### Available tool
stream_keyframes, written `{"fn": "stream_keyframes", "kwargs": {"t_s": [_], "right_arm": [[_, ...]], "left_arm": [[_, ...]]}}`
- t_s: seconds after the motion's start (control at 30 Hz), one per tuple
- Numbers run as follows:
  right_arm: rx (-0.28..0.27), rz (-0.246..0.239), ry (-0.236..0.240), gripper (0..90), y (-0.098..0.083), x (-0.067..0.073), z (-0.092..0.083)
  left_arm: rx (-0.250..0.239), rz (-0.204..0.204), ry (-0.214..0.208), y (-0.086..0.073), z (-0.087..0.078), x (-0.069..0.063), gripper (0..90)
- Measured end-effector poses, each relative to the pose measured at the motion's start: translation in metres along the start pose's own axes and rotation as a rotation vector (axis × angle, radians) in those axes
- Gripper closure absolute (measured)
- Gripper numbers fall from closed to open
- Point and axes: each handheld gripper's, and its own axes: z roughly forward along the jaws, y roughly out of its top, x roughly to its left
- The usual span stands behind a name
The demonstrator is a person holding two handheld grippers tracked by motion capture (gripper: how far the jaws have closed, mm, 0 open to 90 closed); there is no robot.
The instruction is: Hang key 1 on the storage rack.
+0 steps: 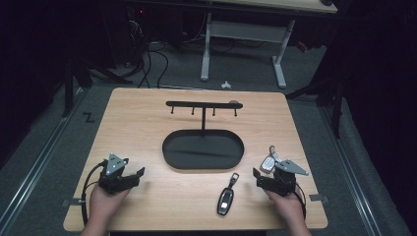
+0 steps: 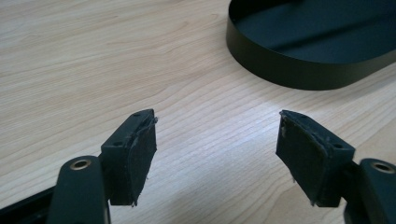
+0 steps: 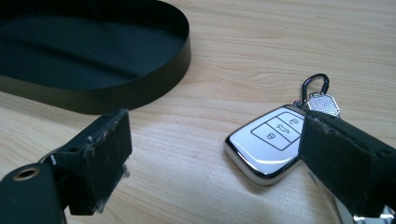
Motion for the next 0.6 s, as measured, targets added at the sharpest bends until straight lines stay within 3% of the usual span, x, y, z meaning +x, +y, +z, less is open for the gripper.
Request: {"fn": "stream_keyframes", "kwargs": {"t_s": [0.4,0.5,0.6], "right_arm": [[0.045,0.001,-0.007,9.5,-0.0002,-0.0030,-0.0003],[0.035,-0.030,-0.013,9.6,-0.0008,0.0013,-0.0030],[0.019,-0.027,-0.002,9.7,-0.0006,0.0045,-0.0086]], "left_arm": [[-0.028,-0.013,-0.022,0.0049,0.0058,-0.0051,28.9],[-0.032,-0.004,-0.037,0.0068,0.0077,-0.0074,28.4],[-0.037,0.008,-0.044,0.0091,0.0091,-0.0108,28.6]]}}
